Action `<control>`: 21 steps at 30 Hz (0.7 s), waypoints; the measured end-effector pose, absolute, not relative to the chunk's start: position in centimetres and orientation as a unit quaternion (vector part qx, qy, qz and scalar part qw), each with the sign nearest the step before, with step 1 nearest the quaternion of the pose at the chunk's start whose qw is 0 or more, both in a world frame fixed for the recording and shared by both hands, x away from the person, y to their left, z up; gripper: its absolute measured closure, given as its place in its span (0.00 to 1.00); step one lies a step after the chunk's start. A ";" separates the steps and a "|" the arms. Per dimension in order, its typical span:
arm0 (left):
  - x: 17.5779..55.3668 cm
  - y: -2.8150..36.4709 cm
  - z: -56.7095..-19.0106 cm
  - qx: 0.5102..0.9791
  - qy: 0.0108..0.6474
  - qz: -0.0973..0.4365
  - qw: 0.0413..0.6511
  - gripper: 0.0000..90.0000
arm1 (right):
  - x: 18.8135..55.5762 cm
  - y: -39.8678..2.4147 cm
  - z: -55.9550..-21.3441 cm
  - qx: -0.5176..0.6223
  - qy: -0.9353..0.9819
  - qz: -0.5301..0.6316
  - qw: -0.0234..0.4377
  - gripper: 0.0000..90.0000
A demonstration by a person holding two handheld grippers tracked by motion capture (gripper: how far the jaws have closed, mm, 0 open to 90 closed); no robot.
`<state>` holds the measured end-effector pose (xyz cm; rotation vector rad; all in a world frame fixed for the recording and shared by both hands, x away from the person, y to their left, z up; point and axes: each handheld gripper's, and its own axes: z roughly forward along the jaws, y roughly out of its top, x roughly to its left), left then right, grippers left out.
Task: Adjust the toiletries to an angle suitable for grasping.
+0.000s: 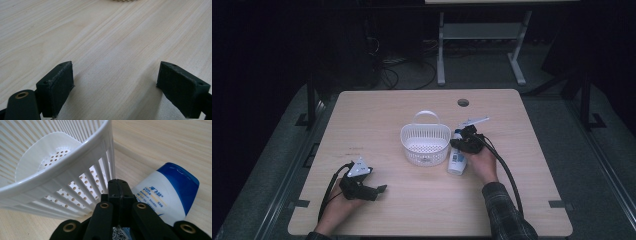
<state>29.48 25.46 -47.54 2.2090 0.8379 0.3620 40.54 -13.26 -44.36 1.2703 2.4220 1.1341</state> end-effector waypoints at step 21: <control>29.5 25.4 -47.5 0.860 0.326 0.141 0.367 0.14 | 39.2 -14.5 -45.2 0.430 0.824 0.358 0.091 1.00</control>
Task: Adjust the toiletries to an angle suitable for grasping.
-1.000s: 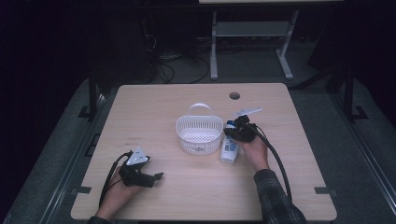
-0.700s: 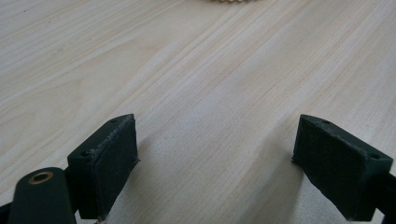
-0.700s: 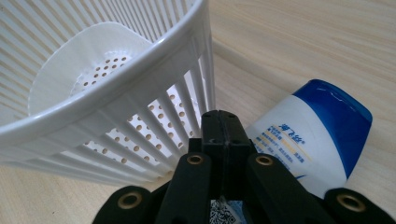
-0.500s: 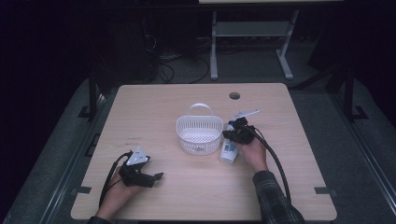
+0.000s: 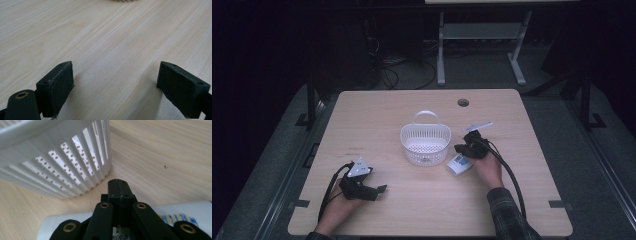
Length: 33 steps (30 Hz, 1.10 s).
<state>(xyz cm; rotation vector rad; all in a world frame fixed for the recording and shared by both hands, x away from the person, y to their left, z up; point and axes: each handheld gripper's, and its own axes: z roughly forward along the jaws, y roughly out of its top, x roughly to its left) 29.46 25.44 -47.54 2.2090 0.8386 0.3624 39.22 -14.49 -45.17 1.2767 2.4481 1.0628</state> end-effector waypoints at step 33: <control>29.4 25.4 -47.6 0.859 0.327 0.142 0.368 0.14 | 34.1 -16.4 -45.0 0.415 0.834 0.351 0.093 1.00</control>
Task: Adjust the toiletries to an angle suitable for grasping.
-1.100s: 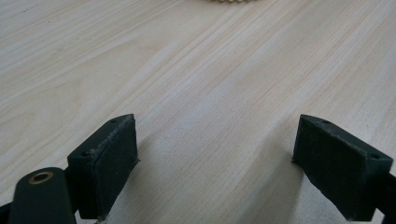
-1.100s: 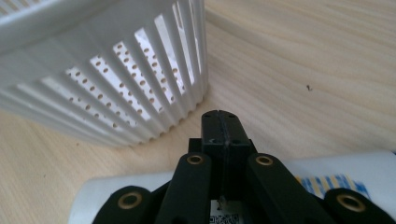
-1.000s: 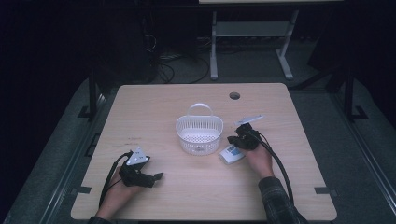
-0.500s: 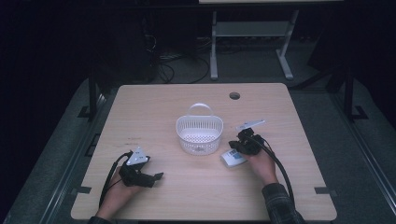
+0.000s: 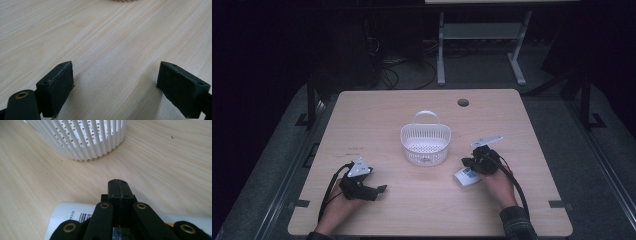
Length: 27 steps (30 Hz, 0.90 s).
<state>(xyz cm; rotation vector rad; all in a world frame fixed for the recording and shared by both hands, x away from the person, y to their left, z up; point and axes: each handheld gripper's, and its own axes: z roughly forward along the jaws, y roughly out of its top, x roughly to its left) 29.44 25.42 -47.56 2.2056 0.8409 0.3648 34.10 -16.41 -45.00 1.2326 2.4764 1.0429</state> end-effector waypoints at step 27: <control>29.4 25.4 -47.6 0.858 0.328 0.143 0.368 0.14 | 29.6 -14.8 -44.0 0.402 0.829 0.380 0.078 1.00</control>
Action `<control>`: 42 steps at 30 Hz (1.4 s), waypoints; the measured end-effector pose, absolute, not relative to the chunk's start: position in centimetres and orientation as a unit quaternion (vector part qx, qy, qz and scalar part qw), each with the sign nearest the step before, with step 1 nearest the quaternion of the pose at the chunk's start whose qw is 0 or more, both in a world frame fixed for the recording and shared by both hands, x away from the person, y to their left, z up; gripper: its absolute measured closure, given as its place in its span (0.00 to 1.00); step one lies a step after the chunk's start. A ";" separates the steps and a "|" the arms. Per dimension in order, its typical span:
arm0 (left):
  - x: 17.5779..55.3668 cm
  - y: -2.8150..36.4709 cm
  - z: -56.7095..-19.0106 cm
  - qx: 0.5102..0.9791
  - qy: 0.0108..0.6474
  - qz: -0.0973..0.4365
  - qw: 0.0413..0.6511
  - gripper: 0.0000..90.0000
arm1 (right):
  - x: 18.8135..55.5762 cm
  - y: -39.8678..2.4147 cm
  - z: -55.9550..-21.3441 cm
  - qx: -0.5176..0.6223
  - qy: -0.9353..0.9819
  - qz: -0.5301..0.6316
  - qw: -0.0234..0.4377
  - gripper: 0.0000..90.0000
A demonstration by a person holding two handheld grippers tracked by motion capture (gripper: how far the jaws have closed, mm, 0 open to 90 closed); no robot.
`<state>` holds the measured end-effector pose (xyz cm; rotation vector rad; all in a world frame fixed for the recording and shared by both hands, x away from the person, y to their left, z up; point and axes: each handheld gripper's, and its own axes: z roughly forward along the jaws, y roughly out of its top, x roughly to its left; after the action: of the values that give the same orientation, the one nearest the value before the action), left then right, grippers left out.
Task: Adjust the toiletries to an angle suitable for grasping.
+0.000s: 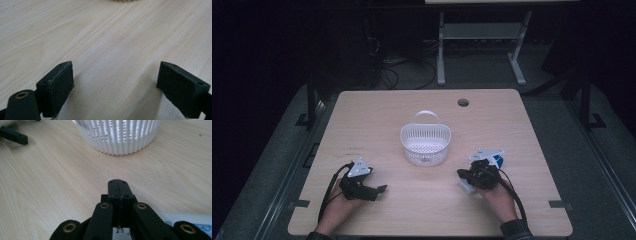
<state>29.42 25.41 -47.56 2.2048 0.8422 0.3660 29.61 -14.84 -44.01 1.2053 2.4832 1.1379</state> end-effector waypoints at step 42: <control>29.4 25.4 -47.5 0.860 0.326 0.143 0.366 0.14 | 26.5 -16.5 -44.8 0.395 0.844 0.355 0.071 1.00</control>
<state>29.43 25.44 -47.54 2.2108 0.8386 0.3672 26.49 -16.53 -44.81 1.1883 2.5383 1.0688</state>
